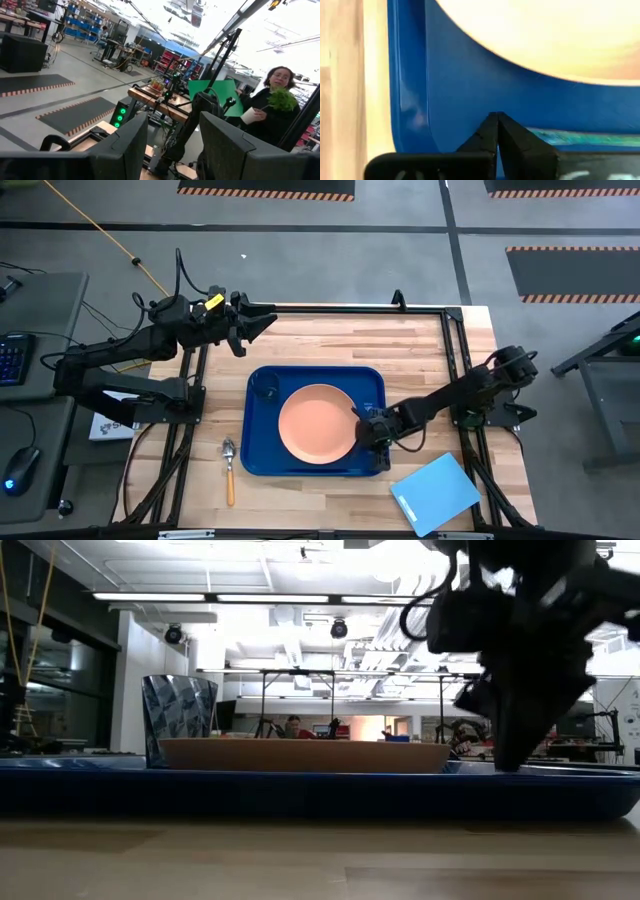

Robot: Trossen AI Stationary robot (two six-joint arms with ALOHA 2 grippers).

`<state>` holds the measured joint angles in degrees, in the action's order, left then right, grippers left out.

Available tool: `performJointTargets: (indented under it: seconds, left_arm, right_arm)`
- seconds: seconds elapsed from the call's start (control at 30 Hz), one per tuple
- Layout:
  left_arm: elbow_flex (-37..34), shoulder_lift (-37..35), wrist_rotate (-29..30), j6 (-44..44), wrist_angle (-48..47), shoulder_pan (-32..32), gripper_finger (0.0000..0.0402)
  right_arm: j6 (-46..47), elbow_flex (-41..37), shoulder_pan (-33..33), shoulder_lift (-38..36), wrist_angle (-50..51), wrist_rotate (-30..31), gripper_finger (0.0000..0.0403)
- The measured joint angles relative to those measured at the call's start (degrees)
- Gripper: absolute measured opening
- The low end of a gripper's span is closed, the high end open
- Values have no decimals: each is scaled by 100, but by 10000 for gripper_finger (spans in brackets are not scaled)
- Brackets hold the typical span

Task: Pick and place plate/cup/fork/spoon on tray
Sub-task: Put the blue fork on the blue serving tray to the right of the orange plate, then put the orange spoon on the blue serving tray to the left of the blue fork

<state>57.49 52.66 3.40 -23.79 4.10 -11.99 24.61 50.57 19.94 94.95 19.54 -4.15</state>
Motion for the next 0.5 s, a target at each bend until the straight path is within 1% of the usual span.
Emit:
performJointTargets:
  seconds: [0.13,0.3,0.5]
  left_arm:
    - [0,0,0,7,1,0,172]
    - [0,0,0,88,0,0,172]
    - [0,0,-73,140,4,15,172]
  right_arm:
    - [116,0,0,-443,496,176,0]
    - [402,0,0,-1103,1248,739,0]
    - [932,0,13,-1902,2109,1642,0]
